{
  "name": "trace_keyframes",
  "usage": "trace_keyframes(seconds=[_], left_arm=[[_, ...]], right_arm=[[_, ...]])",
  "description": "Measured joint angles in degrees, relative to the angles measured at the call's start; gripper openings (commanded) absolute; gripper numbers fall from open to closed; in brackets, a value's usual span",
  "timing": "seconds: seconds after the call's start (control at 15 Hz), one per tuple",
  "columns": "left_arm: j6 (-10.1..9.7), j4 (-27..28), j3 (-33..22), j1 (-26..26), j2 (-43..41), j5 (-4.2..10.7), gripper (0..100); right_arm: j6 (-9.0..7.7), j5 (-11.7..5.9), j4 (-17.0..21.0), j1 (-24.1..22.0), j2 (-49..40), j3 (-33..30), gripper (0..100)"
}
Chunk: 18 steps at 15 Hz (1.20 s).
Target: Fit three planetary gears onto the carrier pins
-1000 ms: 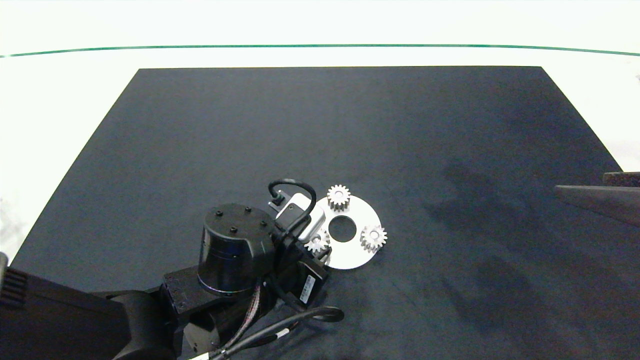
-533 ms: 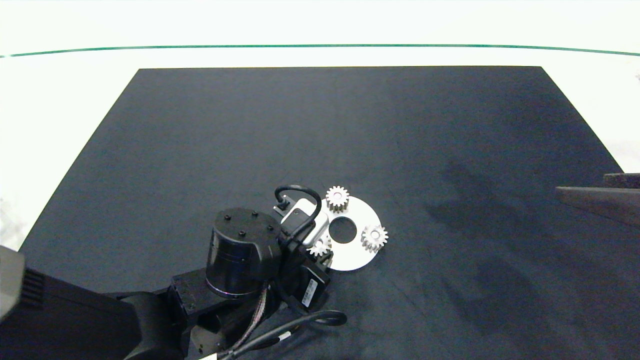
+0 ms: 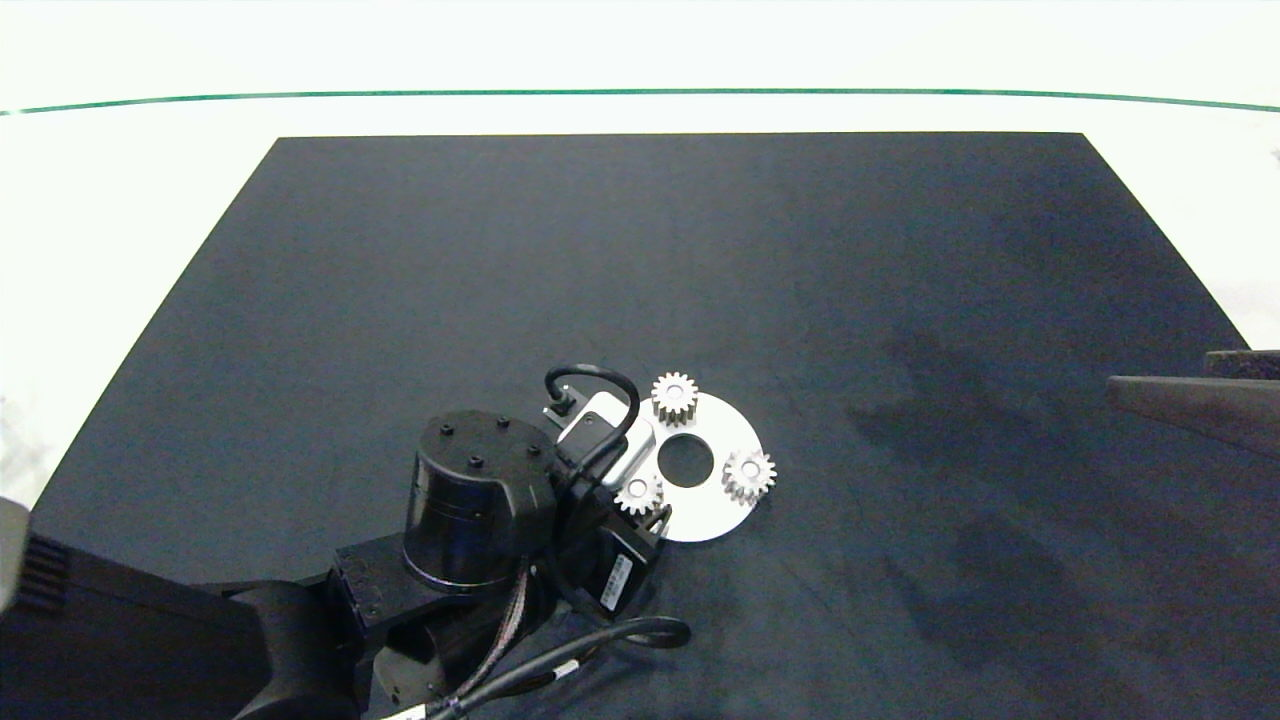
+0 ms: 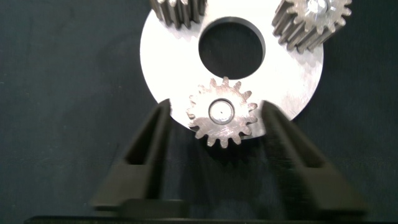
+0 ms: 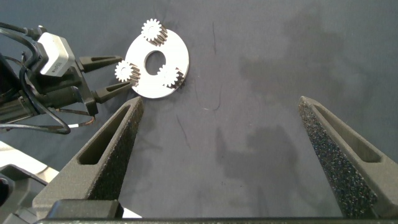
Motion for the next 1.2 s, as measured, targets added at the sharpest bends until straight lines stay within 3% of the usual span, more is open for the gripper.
trace_keyframes(seconds=[0.33, 0.67, 1.0, 1.2], left_arm=[[-0.67, 7.64, -0.02, 0.27, -5.90, 0.05, 100], [-3.18, 22.41, 0.35, 2.12, -20.99, 0.13, 100], [-4.55, 39.84, 1.11, 10.93, -40.90, 0.18, 100], [-4.74, 48.56, 0.33, 18.30, -52.48, 0.18, 100]], right_arm=[[0.99, -0.07, 0.06, 0.00, -0.22, 0.09, 100], [1.40, -0.44, 0.23, -0.56, -2.62, 2.40, 100], [1.38, -0.82, 4.19, -2.36, -6.75, 4.22, 100], [1.23, -2.91, 6.34, -4.16, -10.37, 4.71, 100]])
